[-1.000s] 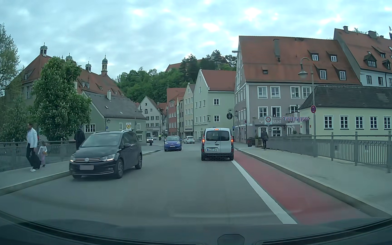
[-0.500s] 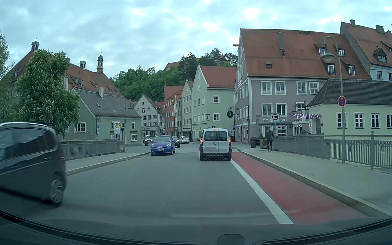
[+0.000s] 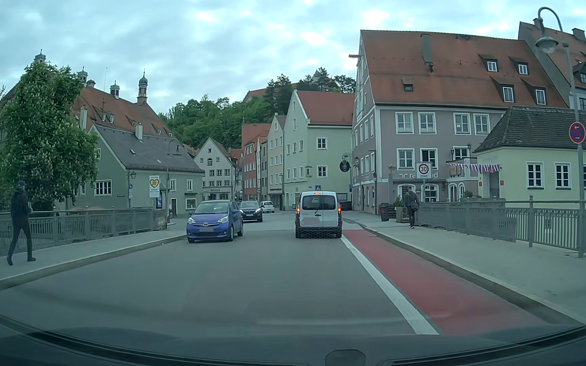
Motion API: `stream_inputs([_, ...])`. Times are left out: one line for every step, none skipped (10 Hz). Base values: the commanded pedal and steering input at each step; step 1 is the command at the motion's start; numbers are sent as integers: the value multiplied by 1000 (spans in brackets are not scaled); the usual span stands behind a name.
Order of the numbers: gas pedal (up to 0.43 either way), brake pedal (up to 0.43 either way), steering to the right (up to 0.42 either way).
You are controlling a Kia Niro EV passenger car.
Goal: Follow the waypoints while adhering to traffic rules and regulations
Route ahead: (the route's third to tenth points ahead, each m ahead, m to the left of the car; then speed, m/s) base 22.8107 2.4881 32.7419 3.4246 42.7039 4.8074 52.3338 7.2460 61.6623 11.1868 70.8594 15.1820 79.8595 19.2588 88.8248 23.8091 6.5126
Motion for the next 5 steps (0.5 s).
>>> stream_inputs([0,85,4])
stream_inputs([0,85,4])
stream_inputs([0,85,4])
stream_inputs([0,85,4])
stream_inputs([0,85,4])
